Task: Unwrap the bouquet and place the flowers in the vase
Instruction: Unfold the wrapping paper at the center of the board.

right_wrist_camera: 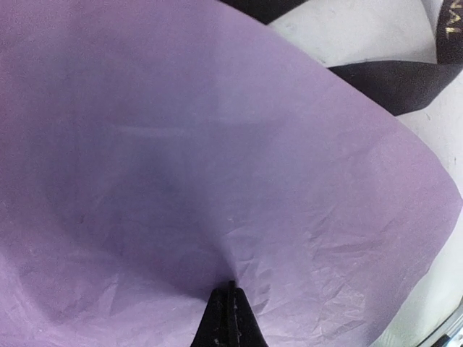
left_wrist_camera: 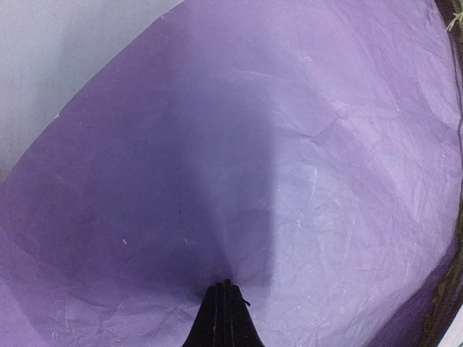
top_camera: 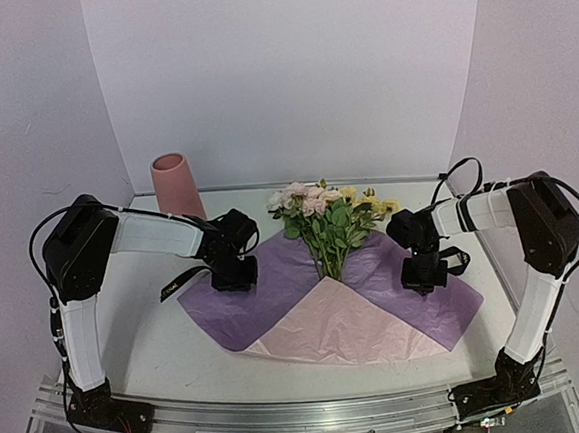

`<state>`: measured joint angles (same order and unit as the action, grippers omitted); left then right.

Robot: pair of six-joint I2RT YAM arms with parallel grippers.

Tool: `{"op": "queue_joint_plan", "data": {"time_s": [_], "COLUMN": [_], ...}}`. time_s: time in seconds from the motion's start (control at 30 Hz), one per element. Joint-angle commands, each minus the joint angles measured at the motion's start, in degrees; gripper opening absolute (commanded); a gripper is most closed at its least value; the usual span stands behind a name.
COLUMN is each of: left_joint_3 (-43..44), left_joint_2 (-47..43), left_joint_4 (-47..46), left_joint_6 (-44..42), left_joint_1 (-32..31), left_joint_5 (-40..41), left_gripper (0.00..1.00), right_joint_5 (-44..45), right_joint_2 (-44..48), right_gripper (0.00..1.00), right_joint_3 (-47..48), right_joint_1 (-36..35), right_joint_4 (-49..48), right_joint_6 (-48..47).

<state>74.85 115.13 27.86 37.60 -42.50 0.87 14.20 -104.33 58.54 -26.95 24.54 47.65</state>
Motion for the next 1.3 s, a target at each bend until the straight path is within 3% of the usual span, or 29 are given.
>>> {"op": "queue_joint_plan", "data": {"time_s": [0.0,0.2,0.4,0.6,0.8,1.27], "left_joint_3": [-1.54,2.33,6.77,10.85,11.55,6.96], "left_joint_2": [-0.71,-1.46,-3.29,-3.58,-1.01,-1.61], "left_joint_4": [4.02,3.96,4.79,5.45,5.41,5.4], "left_joint_6": [0.29,-3.62,-4.75,-4.89,-4.92,-0.72], "left_joint_1": [0.24,0.19,0.23,0.08,-1.31,-6.61], "left_joint_5": [2.8,-1.91,-2.86,-8.42,-17.58,-22.84], "left_gripper": [0.0,0.03,0.18,0.25,0.25,0.23], "right_joint_5": [4.12,2.56,-5.57,-18.68,-29.47,-41.21], "right_joint_2": [-1.39,4.92,5.98,8.07,6.63,3.36], "right_gripper": [0.0,0.0,0.0,0.0,0.0,0.0], "right_joint_3": [-1.13,4.55,7.16,5.27,2.54,-3.31], "right_joint_1": [1.76,1.78,1.74,1.62,1.56,0.71], "right_joint_4": [9.77,7.35,3.62,-3.08,-6.67,-8.12], "right_joint_6": [2.98,-5.63,-11.97,-16.67,-20.69,-26.62]}}
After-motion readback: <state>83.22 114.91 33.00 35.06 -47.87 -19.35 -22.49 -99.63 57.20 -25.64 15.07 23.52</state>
